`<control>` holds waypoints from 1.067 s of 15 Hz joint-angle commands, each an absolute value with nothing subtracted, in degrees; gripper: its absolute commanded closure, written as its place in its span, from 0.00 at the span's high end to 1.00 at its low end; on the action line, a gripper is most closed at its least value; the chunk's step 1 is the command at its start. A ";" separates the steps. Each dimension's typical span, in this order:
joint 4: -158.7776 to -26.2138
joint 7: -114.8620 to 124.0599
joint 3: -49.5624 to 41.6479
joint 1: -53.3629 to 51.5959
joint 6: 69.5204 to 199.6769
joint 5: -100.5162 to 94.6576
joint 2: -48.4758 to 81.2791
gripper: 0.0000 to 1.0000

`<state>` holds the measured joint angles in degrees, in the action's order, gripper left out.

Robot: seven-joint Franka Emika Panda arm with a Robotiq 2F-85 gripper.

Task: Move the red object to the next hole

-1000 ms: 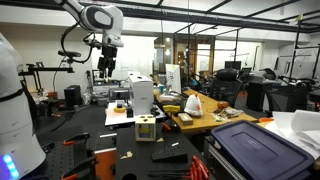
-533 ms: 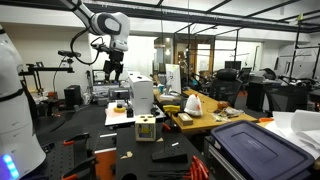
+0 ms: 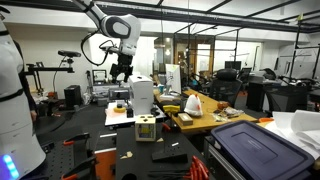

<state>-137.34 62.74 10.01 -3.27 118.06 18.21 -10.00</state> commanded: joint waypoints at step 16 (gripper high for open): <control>-139.85 70.16 2.61 -1.58 128.36 35.40 -8.66 1.00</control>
<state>-137.65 71.31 3.35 -1.68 127.22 32.39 -7.30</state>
